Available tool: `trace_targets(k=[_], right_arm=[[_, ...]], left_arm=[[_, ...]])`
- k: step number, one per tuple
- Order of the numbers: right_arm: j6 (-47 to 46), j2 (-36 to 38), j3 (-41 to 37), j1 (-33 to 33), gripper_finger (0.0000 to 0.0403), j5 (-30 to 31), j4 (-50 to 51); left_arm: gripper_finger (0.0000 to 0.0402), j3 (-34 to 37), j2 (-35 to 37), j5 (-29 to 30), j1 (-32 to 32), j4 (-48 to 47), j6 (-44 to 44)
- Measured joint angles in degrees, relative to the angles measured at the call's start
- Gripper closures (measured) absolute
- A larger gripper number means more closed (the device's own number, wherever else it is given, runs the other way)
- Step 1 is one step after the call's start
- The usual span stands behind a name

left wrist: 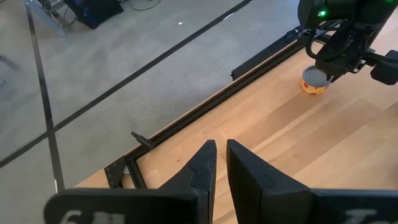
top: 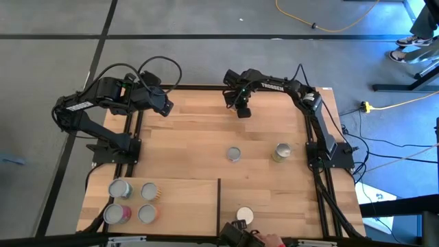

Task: Pick and place cans onto a shelf
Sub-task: Put the canned pineapple ring on the shelf

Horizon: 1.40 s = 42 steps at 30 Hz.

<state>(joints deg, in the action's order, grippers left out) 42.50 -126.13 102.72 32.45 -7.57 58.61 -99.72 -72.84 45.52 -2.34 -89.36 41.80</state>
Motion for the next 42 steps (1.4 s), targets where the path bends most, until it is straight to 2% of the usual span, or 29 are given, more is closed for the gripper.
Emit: trace_targets(k=[6,18,36,42], right_arm=[[-0.1,-0.1,0.0,0.0,0.0397,0.0,-0.1],[-0.2,-0.1,0.0,0.0,0.0336,0.0,0.0],[-0.1,-0.1,0.0,0.0,0.0331,0.7,-0.6],[-0.2,-0.1,0.1,0.0,0.0331,3.4,-0.5]], left_arm=[[0.0369,0.0,0.0,0.0,0.0,0.0,0.0],[0.0369,0.0,0.0,0.0,0.0,0.0,0.0],[0.0369,0.0,0.0,0.0,0.0,0.0,0.0],[0.0369,0.0,0.0,0.0,0.0,0.0,0.0]])
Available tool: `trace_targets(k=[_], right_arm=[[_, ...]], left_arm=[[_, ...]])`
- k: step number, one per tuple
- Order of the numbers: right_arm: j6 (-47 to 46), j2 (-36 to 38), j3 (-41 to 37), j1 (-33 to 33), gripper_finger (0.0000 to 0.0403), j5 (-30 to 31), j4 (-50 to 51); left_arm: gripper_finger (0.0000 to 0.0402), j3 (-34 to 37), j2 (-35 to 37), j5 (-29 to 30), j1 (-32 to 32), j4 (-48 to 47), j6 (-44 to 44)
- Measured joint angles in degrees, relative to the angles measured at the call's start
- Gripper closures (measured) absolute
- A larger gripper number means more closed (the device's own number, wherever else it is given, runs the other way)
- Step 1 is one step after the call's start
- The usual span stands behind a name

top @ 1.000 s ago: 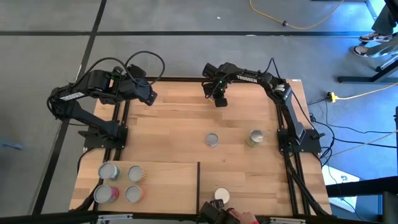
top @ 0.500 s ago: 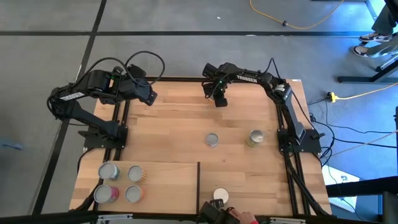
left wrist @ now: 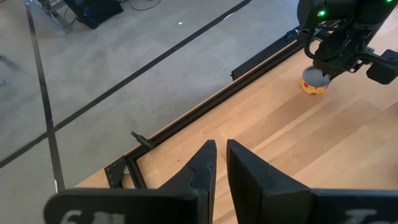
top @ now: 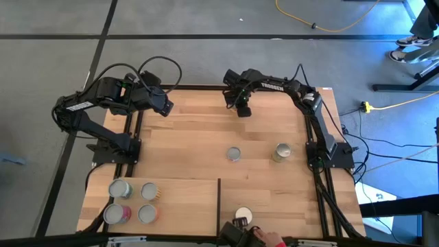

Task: Pick and place cans onto a shelf
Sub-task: Put the canned pineapple ring on the shelf

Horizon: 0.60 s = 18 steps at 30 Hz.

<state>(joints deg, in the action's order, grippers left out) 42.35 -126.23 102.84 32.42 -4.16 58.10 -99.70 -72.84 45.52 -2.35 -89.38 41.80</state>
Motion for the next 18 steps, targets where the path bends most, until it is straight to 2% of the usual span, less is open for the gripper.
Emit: trace_targets(k=[4,10,14,18], right_arm=[[0.0,0.0,1.1,0.0,0.0340,0.0,-0.1],[0.1,0.0,2.1,0.1,0.0394,0.0,0.0],[0.1,0.0,2.1,0.7,0.0397,-0.3,1.9],[0.3,0.0,2.9,1.6,0.0399,-3.4,7.3]], left_arm=[[0.0369,0.0,0.0,0.0,0.0,0.0,0.0],[0.0369,0.0,0.0,0.0,0.0,0.0,0.0],[0.0369,0.0,0.0,0.0,0.0,0.0,0.0],[0.0369,0.0,0.0,0.0,0.0,0.0,0.0]])
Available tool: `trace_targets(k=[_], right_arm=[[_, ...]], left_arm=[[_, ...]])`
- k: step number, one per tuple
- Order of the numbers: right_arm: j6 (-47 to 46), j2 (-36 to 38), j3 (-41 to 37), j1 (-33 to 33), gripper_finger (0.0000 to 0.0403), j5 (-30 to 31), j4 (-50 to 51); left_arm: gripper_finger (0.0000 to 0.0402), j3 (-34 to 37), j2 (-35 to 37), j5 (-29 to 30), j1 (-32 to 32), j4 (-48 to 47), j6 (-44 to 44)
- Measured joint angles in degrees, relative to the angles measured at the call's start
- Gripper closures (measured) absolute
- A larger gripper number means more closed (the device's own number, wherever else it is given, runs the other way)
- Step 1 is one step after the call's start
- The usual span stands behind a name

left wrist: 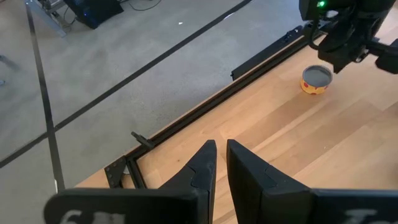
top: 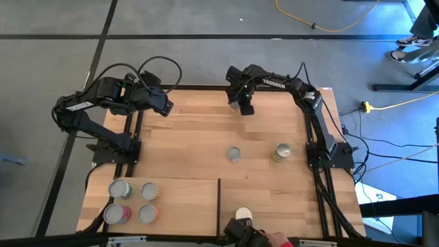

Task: Pick and place cans onto a shelf
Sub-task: Put the canned pineapple ring on the shelf

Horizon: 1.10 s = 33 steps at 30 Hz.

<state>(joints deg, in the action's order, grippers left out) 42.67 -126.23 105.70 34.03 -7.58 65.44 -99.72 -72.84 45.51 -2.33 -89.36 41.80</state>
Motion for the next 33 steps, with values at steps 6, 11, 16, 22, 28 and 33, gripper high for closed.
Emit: trace_targets(k=[6,11,16,22,28,33], right_arm=[[0.1,0.0,5.8,1.3,0.0401,-2.6,5.2],[0.5,0.2,11.8,2.7,0.0401,-2.6,6.1],[1.1,0.2,13.0,4.2,0.0401,-2.7,8.3],[-0.1,0.2,8.0,7.1,0.0402,-4.0,7.1],[1.2,0.2,1.0,7.3,0.0402,-5.6,2.0],[1.3,0.2,-2.0,6.6,0.0402,-5.6,-4.7]], left_arm=[[0.0369,0.0,0.0,0.0,0.0,0.0,0.0],[0.0369,0.0,0.0,0.0,0.0,0.0,0.0],[0.0369,0.0,0.0,0.0,0.0,0.0,0.0],[0.0369,0.0,0.0,0.0,0.0,0.0,0.0],[0.0369,0.0,0.0,0.0,0.0,0.0,0.0],[0.0369,0.0,0.0,0.0,0.0,0.0,0.0]])
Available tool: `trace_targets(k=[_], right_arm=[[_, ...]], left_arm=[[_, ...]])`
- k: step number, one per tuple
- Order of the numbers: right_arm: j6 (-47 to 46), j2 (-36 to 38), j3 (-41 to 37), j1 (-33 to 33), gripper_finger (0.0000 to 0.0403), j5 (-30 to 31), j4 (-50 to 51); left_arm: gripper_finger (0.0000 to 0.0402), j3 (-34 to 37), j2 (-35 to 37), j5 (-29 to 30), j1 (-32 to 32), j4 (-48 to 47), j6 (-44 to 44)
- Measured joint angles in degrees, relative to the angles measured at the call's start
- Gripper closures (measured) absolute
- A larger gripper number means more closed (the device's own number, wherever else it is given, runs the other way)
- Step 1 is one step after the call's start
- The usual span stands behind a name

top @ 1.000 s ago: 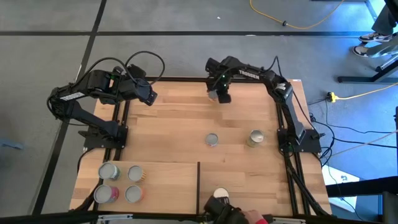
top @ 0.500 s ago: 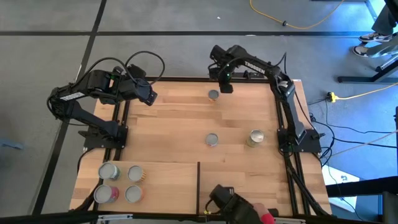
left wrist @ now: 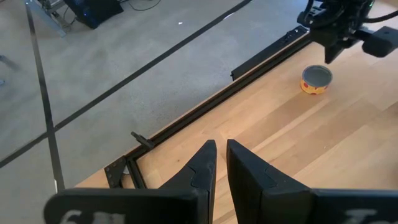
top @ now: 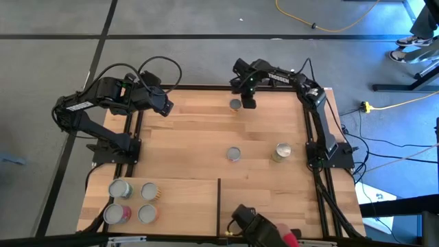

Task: Pick and place cans onto a shelf
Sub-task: Put the canned pineapple ring on the shelf

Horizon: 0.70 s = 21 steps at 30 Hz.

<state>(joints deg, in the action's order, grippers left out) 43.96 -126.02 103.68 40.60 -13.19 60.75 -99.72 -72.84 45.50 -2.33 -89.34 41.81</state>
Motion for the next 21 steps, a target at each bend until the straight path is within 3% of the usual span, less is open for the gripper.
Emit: trace_targets(k=[17,21], right_arm=[[-1.5,-0.1,0.0,-1.0,0.0403,1.1,-2.9],[-1.5,0.0,4.4,-1.2,0.0403,1.1,4.3]], left_arm=[[0.0369,0.0,0.0,0.0,0.0,0.0,0.2],[0.0369,0.0,0.0,0.0,0.0,0.0,0.2]])
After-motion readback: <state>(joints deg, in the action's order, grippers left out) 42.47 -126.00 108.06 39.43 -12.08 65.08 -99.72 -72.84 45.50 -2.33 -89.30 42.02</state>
